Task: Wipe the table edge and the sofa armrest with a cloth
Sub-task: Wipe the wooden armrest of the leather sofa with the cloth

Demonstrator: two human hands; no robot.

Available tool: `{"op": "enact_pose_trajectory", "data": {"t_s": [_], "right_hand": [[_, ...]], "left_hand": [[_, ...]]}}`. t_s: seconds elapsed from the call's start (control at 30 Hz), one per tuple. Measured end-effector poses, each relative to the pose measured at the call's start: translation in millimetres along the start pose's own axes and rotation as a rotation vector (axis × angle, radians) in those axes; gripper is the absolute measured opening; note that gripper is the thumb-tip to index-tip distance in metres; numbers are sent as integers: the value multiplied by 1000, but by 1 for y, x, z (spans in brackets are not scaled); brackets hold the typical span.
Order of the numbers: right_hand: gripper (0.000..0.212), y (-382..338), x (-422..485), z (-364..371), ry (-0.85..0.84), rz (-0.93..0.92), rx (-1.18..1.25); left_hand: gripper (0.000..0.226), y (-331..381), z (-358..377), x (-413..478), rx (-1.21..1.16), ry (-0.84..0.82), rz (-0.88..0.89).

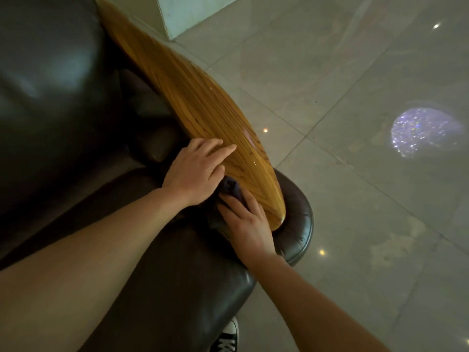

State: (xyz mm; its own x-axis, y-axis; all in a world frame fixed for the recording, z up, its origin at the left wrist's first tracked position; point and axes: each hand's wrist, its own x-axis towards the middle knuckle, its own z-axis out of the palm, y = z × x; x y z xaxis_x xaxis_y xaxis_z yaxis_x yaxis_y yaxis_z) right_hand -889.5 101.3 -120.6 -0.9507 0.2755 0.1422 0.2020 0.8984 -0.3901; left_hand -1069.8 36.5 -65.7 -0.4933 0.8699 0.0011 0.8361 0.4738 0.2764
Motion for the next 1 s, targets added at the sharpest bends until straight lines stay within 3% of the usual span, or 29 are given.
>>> {"op": "enact_pose_trajectory", "data": {"t_s": [0.13, 0.2, 0.33, 0.43, 0.63, 0.8, 1.0], "right_hand": [[55, -2, 59, 3, -55, -145, -114], [60, 16, 58, -1, -50, -131, -160], [57, 46, 39, -12, 92, 239, 24], [58, 40, 68, -15, 101, 358, 111], [56, 21, 143, -18, 18, 150, -14], [64, 27, 94, -13, -30, 14, -99], [72, 35, 40, -28, -178, 20, -178]], "left_hand": [[50, -13, -1, -1, 18, 52, 26], [50, -14, 2, -3, -55, 93, -26], [59, -9, 9, -10, -152, 38, -55], [59, -7, 16, -20, -72, 4, -34], [68, -10, 13, -28, -91, 49, -210], [59, -7, 10, -32, -67, 30, -179], [68, 20, 16, -45, -68, -43, -227]]}}
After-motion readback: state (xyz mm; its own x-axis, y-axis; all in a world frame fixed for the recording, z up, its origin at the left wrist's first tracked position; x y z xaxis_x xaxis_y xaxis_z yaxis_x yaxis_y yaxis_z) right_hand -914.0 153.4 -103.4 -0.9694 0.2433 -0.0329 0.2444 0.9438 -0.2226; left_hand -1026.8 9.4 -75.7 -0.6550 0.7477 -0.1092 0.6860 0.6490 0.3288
